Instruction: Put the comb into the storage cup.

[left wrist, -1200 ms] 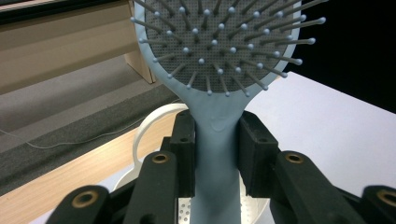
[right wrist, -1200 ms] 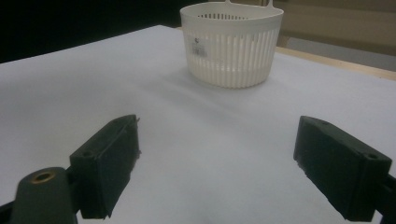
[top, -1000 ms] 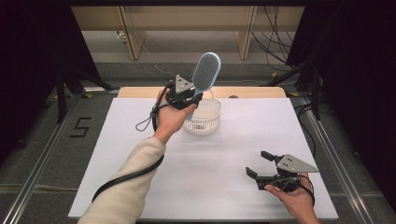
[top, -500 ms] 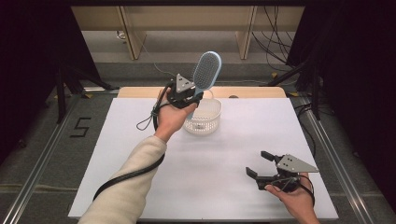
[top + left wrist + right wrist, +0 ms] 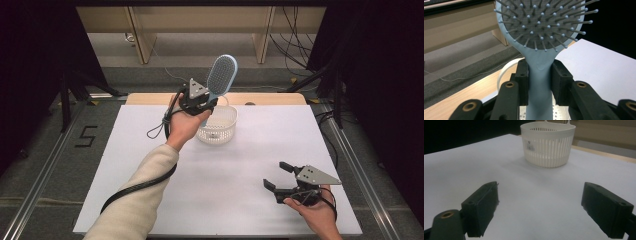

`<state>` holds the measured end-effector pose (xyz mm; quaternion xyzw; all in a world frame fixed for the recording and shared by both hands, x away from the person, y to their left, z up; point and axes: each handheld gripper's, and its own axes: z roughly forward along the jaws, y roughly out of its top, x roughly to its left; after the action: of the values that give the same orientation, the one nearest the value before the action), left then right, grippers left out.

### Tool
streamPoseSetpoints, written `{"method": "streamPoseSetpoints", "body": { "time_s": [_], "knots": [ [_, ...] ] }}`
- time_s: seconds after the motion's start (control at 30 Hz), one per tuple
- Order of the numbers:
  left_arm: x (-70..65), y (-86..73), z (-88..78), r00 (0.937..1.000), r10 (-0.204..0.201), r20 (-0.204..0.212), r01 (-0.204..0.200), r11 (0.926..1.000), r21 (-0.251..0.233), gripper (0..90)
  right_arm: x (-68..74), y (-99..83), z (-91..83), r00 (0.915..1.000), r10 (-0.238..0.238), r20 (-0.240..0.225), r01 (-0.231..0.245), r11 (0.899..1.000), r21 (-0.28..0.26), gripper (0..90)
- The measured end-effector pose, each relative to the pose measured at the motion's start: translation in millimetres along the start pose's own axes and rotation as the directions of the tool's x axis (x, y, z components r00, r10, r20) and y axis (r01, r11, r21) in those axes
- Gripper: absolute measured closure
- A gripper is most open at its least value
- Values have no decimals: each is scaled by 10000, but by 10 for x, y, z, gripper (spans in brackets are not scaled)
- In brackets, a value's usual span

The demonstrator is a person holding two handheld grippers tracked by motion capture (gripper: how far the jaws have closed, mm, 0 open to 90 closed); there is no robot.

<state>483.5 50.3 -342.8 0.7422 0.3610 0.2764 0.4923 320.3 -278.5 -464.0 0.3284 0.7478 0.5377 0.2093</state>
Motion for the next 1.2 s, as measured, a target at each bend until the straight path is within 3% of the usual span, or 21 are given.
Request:
{"method": "streamPoseSetpoints", "body": {
  "time_s": [1.2],
  "knots": [
    [10, 31, 101, 9997, 220, -45, -220, 9997, 44, 696, -5, -2, 2, 10000, 20, -25, -20, 10000, -30, 150]
  ]
}}
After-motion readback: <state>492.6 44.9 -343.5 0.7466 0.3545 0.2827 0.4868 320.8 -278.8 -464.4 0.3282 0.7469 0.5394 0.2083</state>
